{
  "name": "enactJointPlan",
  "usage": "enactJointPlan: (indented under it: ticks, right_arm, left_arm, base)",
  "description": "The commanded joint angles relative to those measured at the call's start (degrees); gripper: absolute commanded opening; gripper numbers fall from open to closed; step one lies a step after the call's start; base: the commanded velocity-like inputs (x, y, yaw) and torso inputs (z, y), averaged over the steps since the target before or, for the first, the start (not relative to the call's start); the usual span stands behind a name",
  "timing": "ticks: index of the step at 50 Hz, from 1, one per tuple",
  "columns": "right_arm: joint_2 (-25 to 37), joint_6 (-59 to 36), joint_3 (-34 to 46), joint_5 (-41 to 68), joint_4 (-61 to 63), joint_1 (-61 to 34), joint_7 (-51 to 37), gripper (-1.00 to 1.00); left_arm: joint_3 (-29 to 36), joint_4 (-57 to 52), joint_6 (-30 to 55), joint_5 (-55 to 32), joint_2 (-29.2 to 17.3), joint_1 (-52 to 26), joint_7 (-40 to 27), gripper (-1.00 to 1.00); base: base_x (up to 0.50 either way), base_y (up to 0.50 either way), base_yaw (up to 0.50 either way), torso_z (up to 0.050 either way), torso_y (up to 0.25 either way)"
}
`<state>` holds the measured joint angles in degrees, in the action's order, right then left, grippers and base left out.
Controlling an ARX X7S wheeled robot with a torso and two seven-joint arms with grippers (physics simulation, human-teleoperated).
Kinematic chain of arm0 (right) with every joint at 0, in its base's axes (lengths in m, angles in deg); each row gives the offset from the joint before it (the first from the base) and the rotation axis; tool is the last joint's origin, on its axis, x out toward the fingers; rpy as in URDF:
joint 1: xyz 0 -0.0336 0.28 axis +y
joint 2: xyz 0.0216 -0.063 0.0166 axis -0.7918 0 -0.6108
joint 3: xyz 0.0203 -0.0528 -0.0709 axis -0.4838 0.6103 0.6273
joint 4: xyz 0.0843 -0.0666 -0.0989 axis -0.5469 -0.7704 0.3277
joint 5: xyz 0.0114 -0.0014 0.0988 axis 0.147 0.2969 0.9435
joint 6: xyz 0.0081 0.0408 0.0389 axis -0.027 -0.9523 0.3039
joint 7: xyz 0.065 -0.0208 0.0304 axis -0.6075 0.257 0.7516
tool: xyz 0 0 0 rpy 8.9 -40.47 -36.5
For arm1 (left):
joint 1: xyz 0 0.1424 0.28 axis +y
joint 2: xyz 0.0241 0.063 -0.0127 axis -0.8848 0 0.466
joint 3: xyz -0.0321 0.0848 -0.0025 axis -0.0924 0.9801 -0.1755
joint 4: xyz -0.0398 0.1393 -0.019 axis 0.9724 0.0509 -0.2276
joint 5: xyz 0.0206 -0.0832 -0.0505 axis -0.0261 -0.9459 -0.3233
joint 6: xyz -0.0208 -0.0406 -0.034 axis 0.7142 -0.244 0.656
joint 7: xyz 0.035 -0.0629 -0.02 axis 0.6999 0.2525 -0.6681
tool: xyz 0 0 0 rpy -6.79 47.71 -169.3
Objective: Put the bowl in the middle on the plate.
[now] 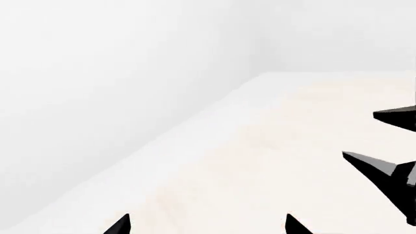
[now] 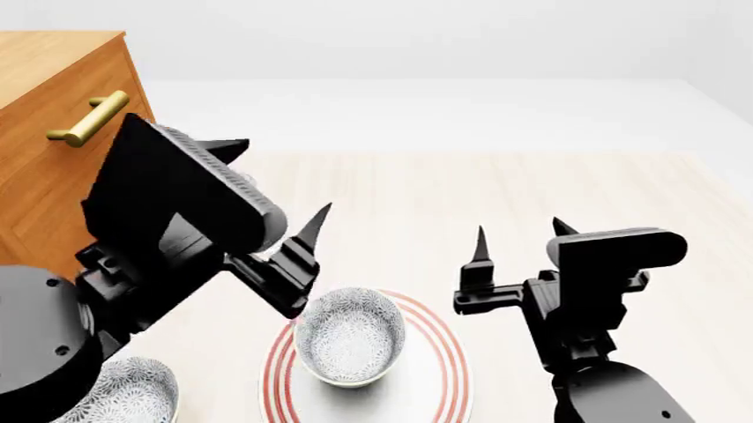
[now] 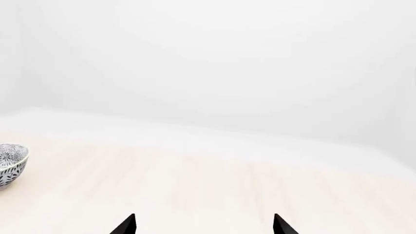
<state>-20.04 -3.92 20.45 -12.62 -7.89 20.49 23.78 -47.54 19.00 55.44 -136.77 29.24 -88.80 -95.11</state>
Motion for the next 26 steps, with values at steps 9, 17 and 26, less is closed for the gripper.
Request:
enactJointPlan:
  ticks: [9,17,26]
  right_arm:
    - [1.2,1.7,-2.9,1.0,11.3,-0.2,-1.4,1.0]
    - [3.9,4.4,-0.3,-1.1,23.1,4.3,-3.4,1.0]
    - [18.8,15.7,12.9,5.8,23.3,1.3,-21.5,1.0]
  left_arm:
    - [-16.5,-7.2,-24.8,8.4,2.2,30.3,-15.4,1.0]
    - [-17.0,-9.1,-30.8,19.8,4.9,38.4,-14.4,1.0]
    - [-17.7,-10.2,-33.8,26.6,3.8,43.0,-13.0,1.0]
  base:
    - [0.0,0.0,0.0,0.0,0.0]
    - [0.0,0.0,0.0,0.0,0.0]
    - [0.0,0.0,0.0,0.0,0.0]
